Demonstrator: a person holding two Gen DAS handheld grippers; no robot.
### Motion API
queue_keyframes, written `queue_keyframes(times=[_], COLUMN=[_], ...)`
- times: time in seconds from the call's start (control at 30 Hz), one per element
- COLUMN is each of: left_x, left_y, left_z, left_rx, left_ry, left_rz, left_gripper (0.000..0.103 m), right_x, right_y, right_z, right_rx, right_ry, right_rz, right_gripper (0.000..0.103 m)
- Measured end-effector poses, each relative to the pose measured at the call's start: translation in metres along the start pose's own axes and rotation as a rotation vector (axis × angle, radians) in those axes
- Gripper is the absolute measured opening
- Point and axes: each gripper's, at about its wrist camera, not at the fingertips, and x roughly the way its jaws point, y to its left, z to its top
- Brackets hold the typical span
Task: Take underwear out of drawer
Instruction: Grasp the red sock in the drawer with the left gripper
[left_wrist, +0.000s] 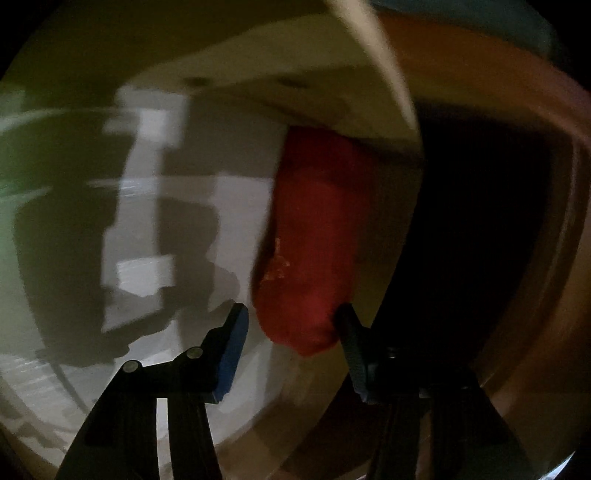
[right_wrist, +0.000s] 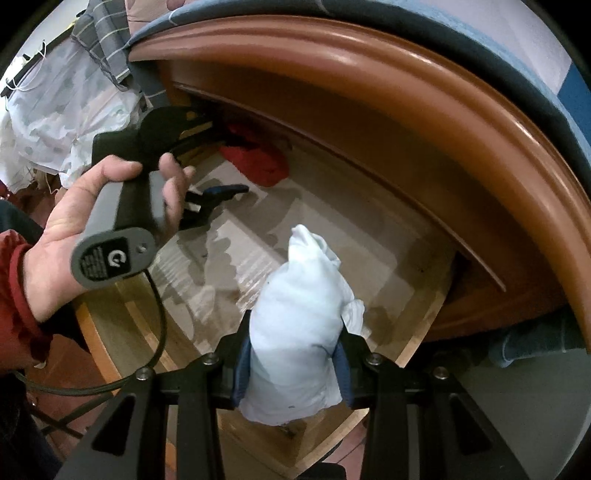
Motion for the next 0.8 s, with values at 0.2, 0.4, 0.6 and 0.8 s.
queue_keyframes(times=[0.2,0.4,0.6,0.8], left_x=[0.006,0.008,-0.014,-0.035], left_y=[-0.003,-0.007,-0.004,-0.011], left_z=[0.005,-0.006,-0.013,-0.014], left_rx=[-0.009,0.052,0.095,0.137], left_ry=[-0.009,-0.034,-0.035,-0.030], left_rz=[0.014,0.052,0.104,0.179], left_gripper=[0.042,0.029,0.023,0.022], right_x=[0.000,0.000,-0.002,-0.004], right_y=[0.004,0.004,0.005,0.002], right_z=[0.000,0.001,-0.001,-0.001], right_rx=[-0.021,-0.021,-0.019,-0.001], right_ry=[0.002,0.003,-0.004,-0.012], right_rz=[0.001,0.000,-0.008,-0.019], right_gripper=[0.038,0.038,0.038,0.038])
